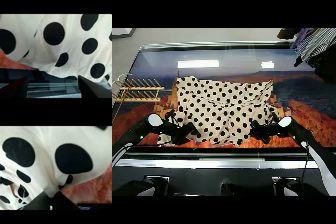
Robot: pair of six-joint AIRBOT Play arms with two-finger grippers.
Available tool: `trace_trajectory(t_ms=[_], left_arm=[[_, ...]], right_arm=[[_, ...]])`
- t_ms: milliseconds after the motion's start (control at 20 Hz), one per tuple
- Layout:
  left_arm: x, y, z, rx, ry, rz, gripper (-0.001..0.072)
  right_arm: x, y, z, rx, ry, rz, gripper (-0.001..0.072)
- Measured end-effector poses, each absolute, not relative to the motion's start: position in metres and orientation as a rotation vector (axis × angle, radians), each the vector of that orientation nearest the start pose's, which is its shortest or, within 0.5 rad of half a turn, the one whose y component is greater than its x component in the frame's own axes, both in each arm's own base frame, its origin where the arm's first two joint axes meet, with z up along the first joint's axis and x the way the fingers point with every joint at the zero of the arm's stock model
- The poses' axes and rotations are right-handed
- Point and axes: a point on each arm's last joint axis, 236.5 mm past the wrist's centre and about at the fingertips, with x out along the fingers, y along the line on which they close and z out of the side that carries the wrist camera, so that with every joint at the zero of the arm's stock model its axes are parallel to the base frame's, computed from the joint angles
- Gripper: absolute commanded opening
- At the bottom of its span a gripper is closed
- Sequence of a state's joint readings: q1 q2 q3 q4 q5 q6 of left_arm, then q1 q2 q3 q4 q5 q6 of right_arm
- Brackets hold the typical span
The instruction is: Fold the clothes and pants, and hang the long-sleeved shirts on hangers.
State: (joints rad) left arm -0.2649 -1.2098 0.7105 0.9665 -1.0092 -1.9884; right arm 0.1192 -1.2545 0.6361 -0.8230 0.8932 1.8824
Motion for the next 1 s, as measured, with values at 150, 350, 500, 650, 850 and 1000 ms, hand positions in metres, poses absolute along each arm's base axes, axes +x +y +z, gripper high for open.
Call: trace_trajectory(t_ms=[150, 350, 500, 650, 850, 1000], left_arm=[[0.251, -0.205, -0.085, -0.785, 1.633, -0.042, 0.0696], [0.257, -0.218, -0.098, -0.808, 1.612, -0.020, 0.0035], [0.269, -0.215, -0.094, -0.835, 1.575, -0.014, 0.0024], [0.272, -0.196, -0.068, -0.805, 1.549, -0.036, 0.0023], [0.232, -0.160, -0.022, -0.634, 1.566, -0.074, 0.0023], [0.197, -0.151, 0.010, -0.573, 1.570, -0.125, 0.0022]], right_arm=[[0.277, 0.156, -0.086, 0.950, 1.526, -0.031, 0.0028], [0.269, 0.155, -0.071, 0.925, 1.522, -0.008, 0.0028], [0.265, 0.151, -0.056, 0.892, 1.500, 0.008, 0.0028], [0.250, 0.141, -0.037, 0.787, 1.508, 0.030, 0.0028], [0.199, 0.126, -0.004, 0.663, 1.582, 0.042, 0.0028], [0.156, 0.122, 0.021, 0.667, 1.638, 0.020, 0.0028]])
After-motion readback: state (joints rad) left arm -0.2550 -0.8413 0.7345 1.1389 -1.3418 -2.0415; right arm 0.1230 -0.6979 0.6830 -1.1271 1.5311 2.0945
